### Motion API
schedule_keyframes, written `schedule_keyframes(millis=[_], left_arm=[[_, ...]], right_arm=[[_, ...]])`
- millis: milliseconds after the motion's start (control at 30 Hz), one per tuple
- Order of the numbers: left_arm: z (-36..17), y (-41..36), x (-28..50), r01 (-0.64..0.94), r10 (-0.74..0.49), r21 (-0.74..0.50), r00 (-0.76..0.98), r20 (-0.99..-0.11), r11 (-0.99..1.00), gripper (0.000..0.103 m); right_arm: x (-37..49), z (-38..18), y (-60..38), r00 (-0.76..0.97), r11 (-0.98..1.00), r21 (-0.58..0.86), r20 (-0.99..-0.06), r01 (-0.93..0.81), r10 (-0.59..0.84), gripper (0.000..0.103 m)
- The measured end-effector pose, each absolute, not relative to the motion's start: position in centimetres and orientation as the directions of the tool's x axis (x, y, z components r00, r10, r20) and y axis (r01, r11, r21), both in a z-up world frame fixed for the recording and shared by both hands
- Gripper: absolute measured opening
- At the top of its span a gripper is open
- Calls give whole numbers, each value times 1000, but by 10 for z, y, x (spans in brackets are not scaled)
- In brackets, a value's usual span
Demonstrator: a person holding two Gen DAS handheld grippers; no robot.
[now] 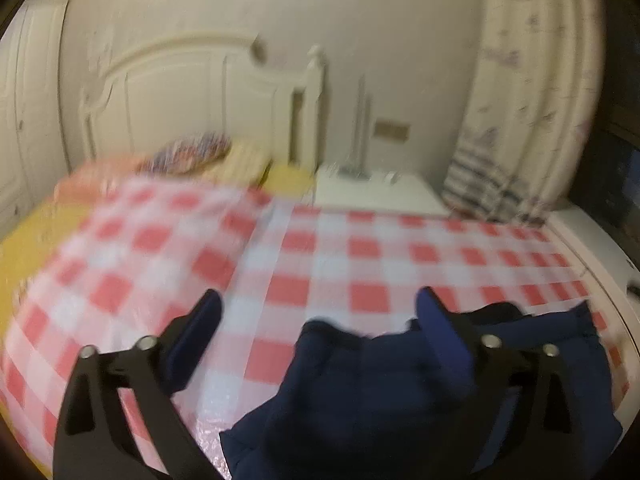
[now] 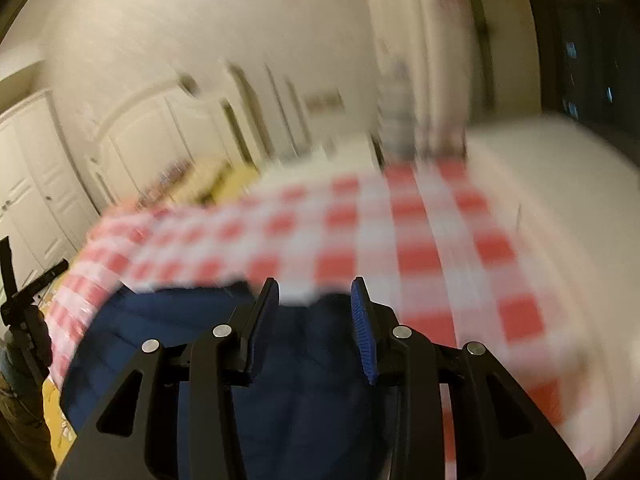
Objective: Fold large clothes
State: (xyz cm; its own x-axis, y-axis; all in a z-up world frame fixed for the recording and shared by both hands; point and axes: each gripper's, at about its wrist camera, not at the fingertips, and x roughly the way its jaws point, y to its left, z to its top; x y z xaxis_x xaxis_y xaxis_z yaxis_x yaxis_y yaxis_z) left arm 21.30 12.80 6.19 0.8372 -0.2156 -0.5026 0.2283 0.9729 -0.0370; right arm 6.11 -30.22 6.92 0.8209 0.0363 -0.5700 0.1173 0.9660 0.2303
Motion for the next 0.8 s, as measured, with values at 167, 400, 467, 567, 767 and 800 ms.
schedule_keyframes(millis=[167, 400, 467, 567, 767, 800], left_arm=[[50, 81, 188, 311, -215, 122, 844, -492, 943, 101], [-38, 52, 224, 373, -155, 154, 678, -718, 915, 101], [-47, 54, 234, 364, -142, 140, 647, -749, 921, 101], [-49, 60, 236, 348, -144, 120, 646, -750, 930, 101], [-47, 61, 232, 329, -127, 133, 661, -739, 935, 101], [-46, 62, 231, 327, -128, 133, 664, -737, 936, 101]], right_arm=[[65, 64, -271, 796, 995, 91, -605, 30, 31, 90], [66, -50, -322, 602, 915, 399, -747, 67, 281, 53], [54, -37, -317, 658, 907, 421, -685, 6, 314, 23], [31, 10, -293, 755, 944, 325, -603, -62, 257, 17], [50, -23, -303, 641, 971, 197, -765, 135, 66, 19], [50, -34, -307, 615, 964, 210, -786, 160, 69, 20]])
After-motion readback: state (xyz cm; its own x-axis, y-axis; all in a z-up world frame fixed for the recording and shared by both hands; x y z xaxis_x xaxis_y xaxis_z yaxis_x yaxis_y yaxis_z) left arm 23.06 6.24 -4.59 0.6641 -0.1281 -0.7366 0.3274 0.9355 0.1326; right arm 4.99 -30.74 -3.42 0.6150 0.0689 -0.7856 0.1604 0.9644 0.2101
